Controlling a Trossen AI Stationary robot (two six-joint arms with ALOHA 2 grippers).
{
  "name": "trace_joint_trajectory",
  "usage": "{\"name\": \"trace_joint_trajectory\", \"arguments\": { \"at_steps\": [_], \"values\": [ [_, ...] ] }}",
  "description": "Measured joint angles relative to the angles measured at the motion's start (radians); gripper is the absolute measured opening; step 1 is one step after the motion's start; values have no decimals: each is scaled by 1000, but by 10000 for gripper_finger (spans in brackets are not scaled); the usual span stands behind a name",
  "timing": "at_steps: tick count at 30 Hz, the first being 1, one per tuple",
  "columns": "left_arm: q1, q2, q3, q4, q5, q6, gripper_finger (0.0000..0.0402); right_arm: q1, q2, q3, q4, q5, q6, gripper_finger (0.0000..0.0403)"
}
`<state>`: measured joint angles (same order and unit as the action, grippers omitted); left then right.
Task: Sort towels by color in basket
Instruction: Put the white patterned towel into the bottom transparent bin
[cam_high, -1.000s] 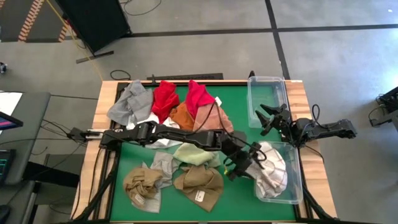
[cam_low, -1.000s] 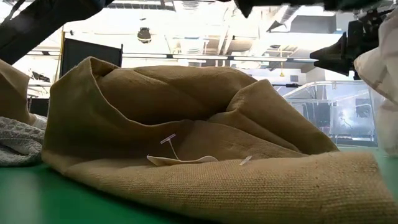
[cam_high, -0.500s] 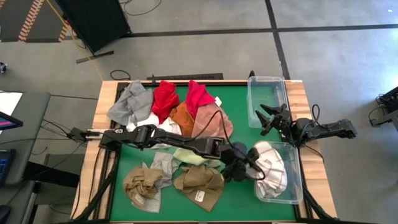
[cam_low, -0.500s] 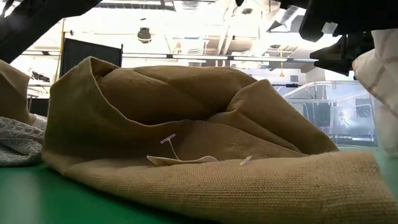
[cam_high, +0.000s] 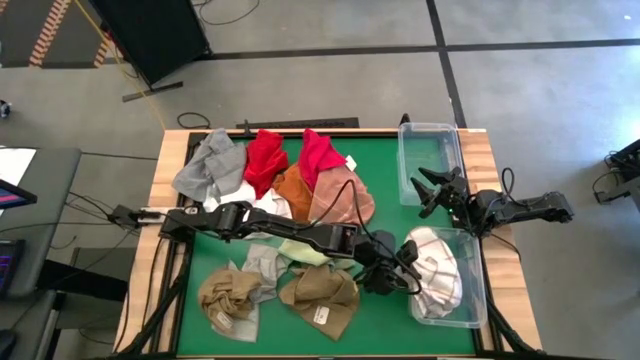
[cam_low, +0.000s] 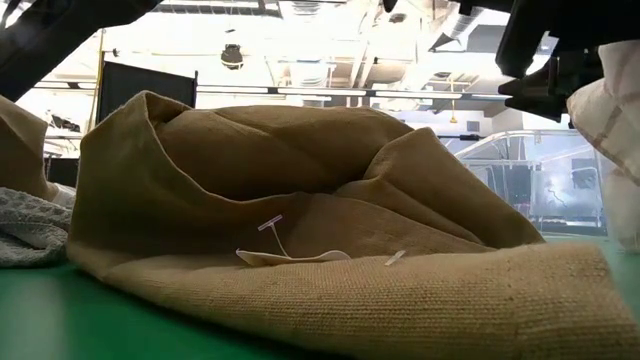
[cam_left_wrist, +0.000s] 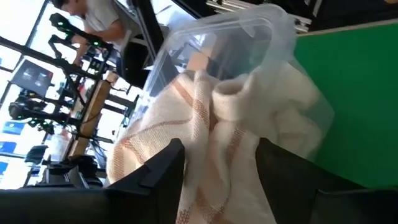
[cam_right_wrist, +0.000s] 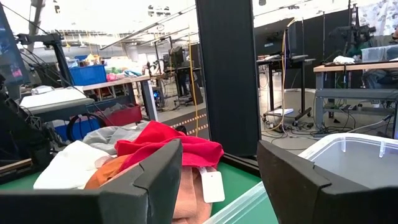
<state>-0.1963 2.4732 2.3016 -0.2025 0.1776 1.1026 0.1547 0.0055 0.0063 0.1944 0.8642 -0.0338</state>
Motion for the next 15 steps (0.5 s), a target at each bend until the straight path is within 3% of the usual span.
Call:
{"name": "trace_joint_trajectory", "arguments": {
  "at_steps": [6,11,15],
  "values": [
    [-2,26,1,-16,-19,53,151,0,0,0,0,0,0,237],
    [-15,47,2,52,-105,65,129,0,0,0,-4,0,0,237],
    [-16,49,0,98,-108,60,109,0,0,0,-6,0,0,237]
  ]
}}
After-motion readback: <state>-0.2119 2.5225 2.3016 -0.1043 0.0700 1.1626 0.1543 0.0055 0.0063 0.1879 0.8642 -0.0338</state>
